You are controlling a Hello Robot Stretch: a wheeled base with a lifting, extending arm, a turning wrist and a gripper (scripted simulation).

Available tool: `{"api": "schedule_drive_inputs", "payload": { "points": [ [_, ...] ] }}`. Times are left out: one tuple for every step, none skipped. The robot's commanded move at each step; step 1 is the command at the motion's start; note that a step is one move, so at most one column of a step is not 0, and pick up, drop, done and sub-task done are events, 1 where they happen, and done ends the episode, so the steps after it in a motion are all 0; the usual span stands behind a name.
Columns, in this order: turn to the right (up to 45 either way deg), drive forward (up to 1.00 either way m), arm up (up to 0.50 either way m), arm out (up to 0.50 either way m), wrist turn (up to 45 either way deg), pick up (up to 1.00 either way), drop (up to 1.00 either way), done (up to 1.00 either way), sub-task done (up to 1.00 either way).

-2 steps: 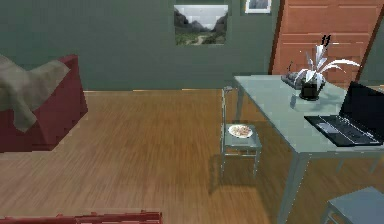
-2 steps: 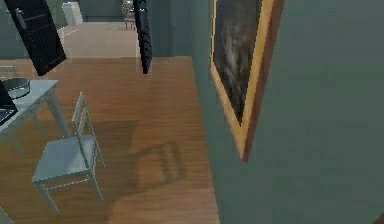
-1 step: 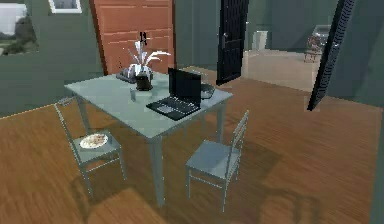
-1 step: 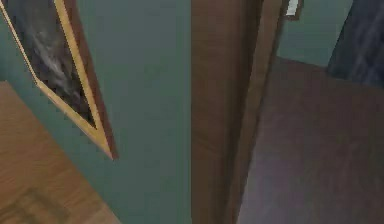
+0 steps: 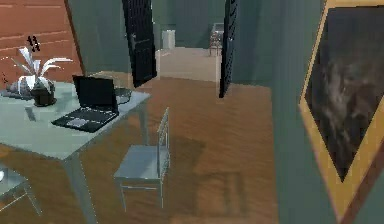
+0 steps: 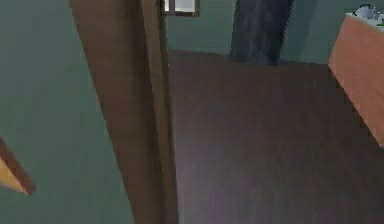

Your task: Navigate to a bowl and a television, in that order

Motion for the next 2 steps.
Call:
{"api": "schedule_drive_inputs", "payload": {
  "points": [
    [0.0, 0.80, 0.00, 0.00, 0.0, 0.00, 0.00, 0.00, 0.00],
    [-33.0, 0.00, 0.00, 0.00, 0.0, 0.00, 0.00, 0.00, 0.00]
  ]
}}
